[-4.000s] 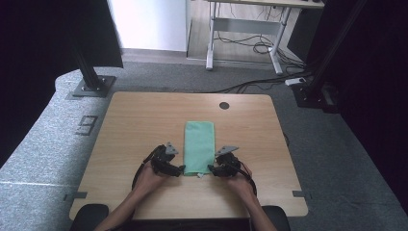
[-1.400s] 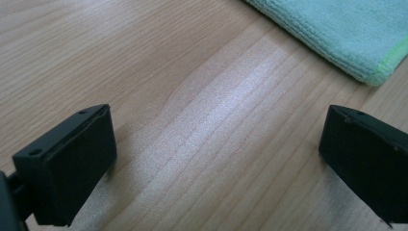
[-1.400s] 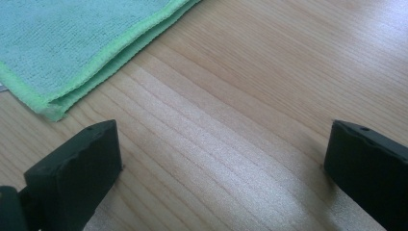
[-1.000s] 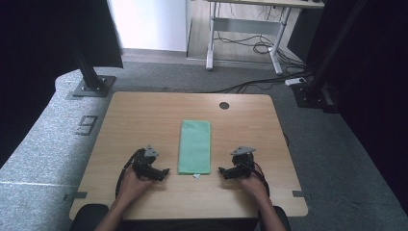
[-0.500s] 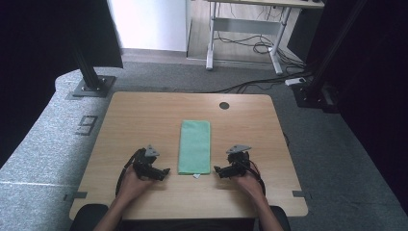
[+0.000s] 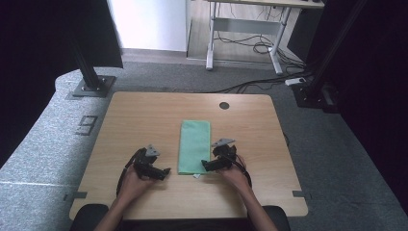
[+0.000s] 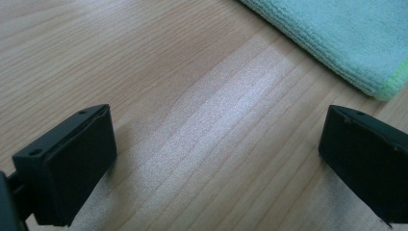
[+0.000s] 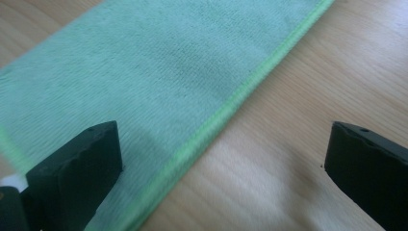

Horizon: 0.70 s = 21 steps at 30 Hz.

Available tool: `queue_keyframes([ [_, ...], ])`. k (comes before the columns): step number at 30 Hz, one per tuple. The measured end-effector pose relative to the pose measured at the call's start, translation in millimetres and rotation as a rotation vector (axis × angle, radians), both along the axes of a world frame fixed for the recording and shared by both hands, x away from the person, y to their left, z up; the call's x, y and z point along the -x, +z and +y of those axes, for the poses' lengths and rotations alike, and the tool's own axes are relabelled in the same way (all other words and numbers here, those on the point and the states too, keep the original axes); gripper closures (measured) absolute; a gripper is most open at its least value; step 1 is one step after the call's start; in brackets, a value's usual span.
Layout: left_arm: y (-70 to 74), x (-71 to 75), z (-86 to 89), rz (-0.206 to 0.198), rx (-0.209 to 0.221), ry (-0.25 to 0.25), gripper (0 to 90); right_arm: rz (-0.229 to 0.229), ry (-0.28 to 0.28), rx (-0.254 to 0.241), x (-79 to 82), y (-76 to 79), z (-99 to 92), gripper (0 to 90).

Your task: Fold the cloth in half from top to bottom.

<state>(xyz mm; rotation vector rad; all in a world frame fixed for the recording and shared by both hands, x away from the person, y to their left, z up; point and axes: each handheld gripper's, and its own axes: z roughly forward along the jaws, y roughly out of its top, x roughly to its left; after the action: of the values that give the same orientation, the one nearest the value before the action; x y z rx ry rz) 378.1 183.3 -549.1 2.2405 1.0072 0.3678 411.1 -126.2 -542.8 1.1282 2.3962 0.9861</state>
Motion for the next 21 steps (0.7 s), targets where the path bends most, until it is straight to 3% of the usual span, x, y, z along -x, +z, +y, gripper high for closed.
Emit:
queue_keyframes([
  [7,0.0,-1.0,-1.1,0.000,0.001,0.008,0.0,-0.017,0.029,0.063,-1.0,-5.1,7.8,0.0],
  [15,2.9,-6.9,-5.6,0.018,-0.010,0.021,0.3,0.001,0.039,0.030,12.3,-6.7,4.7,2.7],
  [21,14.5,-19.7,-13.8,-0.018,0.015,0.023,0.3,0.018,0.043,0.018,19.6,-7.3,2.1,2.7],
])
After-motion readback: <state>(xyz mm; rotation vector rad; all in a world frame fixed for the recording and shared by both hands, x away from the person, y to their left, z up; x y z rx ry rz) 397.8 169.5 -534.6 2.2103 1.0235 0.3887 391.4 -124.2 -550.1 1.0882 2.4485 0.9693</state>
